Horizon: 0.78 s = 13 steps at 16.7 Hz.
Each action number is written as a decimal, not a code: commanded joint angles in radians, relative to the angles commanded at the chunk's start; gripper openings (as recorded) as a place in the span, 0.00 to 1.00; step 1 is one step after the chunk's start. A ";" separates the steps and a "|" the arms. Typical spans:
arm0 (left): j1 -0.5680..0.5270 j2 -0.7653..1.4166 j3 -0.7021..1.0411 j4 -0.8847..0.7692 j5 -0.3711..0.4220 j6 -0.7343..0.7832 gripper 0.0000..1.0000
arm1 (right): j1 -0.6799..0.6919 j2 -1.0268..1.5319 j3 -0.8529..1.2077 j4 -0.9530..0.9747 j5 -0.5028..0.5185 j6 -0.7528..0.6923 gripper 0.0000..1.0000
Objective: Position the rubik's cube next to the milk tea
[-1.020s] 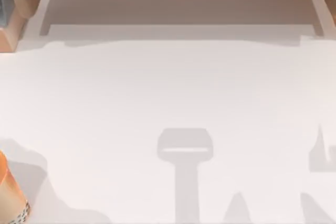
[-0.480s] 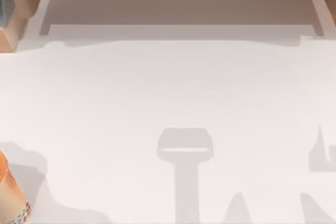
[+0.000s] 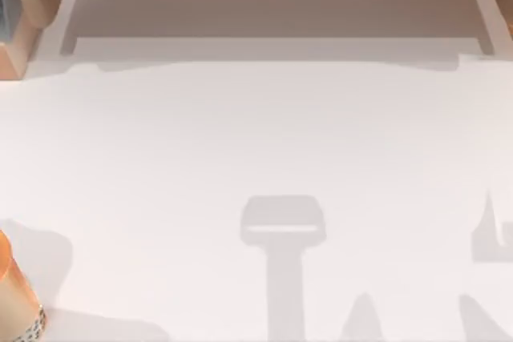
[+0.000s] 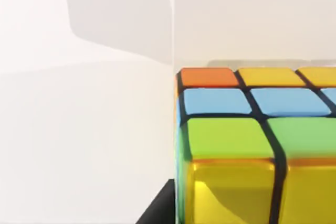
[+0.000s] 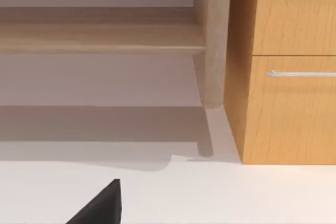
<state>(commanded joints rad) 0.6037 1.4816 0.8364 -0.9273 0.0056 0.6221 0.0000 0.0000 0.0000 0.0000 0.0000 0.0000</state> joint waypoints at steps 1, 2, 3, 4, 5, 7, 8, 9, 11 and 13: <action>0.000 0.000 0.000 0.000 0.000 0.000 0.00 | 0.000 0.000 0.000 0.000 0.000 0.000 1.00; 0.000 0.000 0.000 0.000 0.000 0.000 0.00 | 0.000 0.000 0.000 0.000 0.000 0.000 1.00; 0.000 0.000 0.000 0.000 0.000 0.000 0.00 | 0.000 0.000 0.000 0.000 0.000 0.000 1.00; 0.000 0.000 0.000 0.000 0.000 0.000 0.08 | 0.000 0.000 0.000 0.000 0.000 0.000 1.00; 0.000 0.000 0.000 0.000 0.000 0.000 0.15 | 0.000 0.000 0.000 0.000 0.000 0.000 1.00; 0.000 0.000 0.000 0.000 0.000 0.000 0.30 | 0.000 0.000 0.000 0.000 0.000 0.000 1.00; 0.000 0.000 0.000 0.000 0.000 0.000 0.38 | 0.000 0.000 0.000 0.000 0.000 0.000 1.00; 0.000 0.000 0.000 0.000 0.000 0.000 0.45 | 0.000 0.000 0.000 0.000 0.000 0.000 1.00; 0.000 0.000 0.000 0.000 0.000 0.000 0.60 | 0.000 0.000 0.000 0.000 0.000 0.000 1.00; 0.000 0.000 0.000 0.000 0.000 0.000 0.75 | 0.000 0.000 0.000 0.000 0.000 0.000 1.00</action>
<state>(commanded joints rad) 0.6037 1.4816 0.8364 -0.9273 0.0056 0.6221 0.0000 0.0000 0.0000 0.0000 0.0000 0.0000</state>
